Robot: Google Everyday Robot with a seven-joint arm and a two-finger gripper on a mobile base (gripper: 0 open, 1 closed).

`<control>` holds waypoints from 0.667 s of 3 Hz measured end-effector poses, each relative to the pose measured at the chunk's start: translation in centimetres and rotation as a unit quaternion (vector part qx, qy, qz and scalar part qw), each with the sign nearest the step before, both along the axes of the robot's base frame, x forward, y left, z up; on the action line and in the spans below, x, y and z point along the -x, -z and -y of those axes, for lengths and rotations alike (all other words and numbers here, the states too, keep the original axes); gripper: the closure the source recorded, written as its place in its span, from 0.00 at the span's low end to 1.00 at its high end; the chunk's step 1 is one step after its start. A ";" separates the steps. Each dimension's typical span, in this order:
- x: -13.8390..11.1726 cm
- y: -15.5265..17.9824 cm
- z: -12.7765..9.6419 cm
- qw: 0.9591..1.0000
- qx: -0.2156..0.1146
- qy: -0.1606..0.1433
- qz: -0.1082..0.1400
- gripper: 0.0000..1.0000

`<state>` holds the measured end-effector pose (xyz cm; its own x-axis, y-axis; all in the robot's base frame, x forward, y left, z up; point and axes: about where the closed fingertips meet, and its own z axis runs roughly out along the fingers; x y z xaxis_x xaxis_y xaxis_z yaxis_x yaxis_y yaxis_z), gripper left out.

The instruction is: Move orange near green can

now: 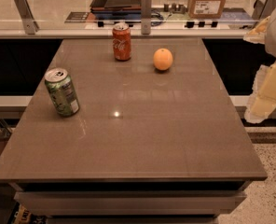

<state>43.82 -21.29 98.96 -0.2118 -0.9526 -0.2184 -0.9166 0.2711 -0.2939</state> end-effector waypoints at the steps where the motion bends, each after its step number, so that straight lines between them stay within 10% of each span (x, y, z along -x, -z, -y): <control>1: 0.0 0.0 0.0 1.000 0.000 0.000 0.000 0.00; 2: -0.4 0.0 -0.1 1.000 -0.010 0.009 0.009 0.00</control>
Offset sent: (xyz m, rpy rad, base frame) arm 0.0103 0.0011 -0.0043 0.0481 -0.0275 -0.0435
